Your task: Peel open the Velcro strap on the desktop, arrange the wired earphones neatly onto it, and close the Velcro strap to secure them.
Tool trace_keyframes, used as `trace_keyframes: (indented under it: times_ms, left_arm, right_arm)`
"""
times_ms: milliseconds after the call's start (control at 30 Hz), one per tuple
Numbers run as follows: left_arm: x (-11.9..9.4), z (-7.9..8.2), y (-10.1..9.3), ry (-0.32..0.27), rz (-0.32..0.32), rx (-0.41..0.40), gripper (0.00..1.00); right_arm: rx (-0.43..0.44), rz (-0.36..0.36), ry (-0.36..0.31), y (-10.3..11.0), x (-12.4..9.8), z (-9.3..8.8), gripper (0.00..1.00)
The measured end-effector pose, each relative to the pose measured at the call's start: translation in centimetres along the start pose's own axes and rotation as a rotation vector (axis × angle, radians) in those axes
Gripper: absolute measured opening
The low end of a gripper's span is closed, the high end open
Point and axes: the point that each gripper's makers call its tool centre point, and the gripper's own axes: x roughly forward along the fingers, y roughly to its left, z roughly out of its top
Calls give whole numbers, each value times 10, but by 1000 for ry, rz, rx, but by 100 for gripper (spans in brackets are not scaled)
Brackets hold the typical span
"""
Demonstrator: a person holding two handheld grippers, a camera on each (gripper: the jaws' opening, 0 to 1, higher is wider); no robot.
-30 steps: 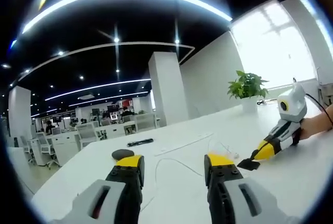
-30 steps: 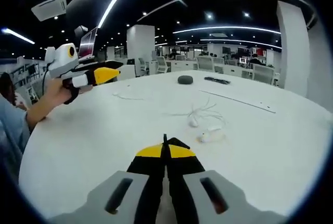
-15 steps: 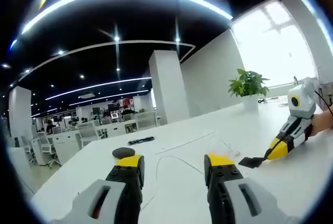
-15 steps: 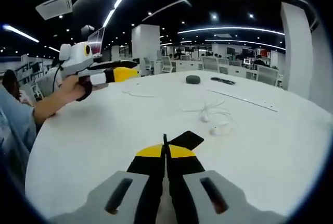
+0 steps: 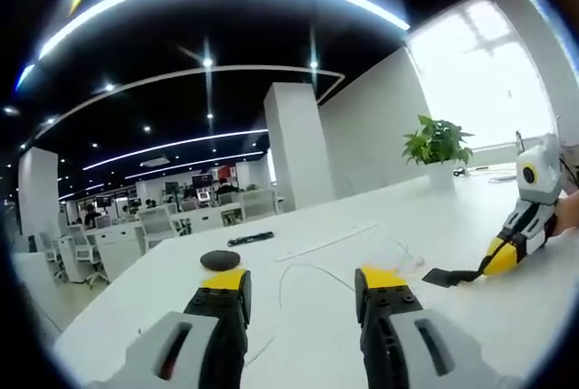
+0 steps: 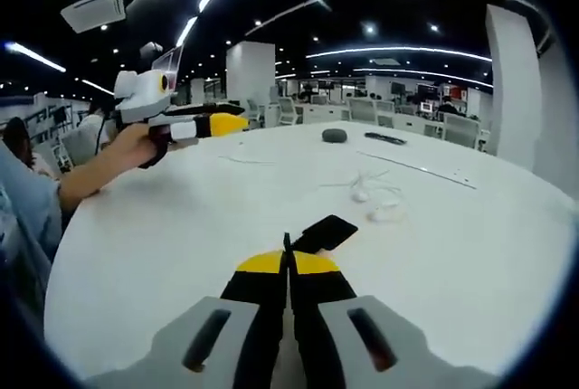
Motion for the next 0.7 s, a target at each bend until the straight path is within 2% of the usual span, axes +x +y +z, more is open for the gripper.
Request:
trace_keyframes:
  times_ms: [233, 300, 367, 433, 500, 533, 567, 600, 667, 700]
  left_arm:
    - [0, 0, 1, 0, -2, -1, 49]
    - [0, 1, 1, -1, 0, 0, 49]
    - [0, 1, 2, 0, 1, -1, 49]
    - [1, 0, 2, 1, 1, 0, 49]
    - [1, 0, 2, 2, 2, 2, 49]
    - [1, 0, 2, 1, 3, 2, 49]
    - [1, 1, 3, 1, 4, 1, 49]
    - [1, 1, 3, 0, 6, 0, 49]
    - [1, 1, 3, 0, 6, -2, 49]
    - [2, 1, 3, 1, 6, -1, 49]
  right_arm:
    - [19, -4, -7, -2, -4, 0, 3]
    - [38, 14, -14, 1, -7, 1, 3]
    - [1, -5, -1, 0, -7, -1, 3]
    - [13, -6, -8, 0, -8, -1, 2]
    - [37, 32, -14, 8, -9, 0, 2]
    - [27, 31, -8, 11, -10, -1, 2]
    - [-26, -3, -4, 8, -11, -1, 2]
    - [-52, -1, 1, 10, -12, -1, 2]
    - [-27, 12, 0, 14, -13, 0, 2]
    - [-23, 65, 2, 23, -15, 0, 2]
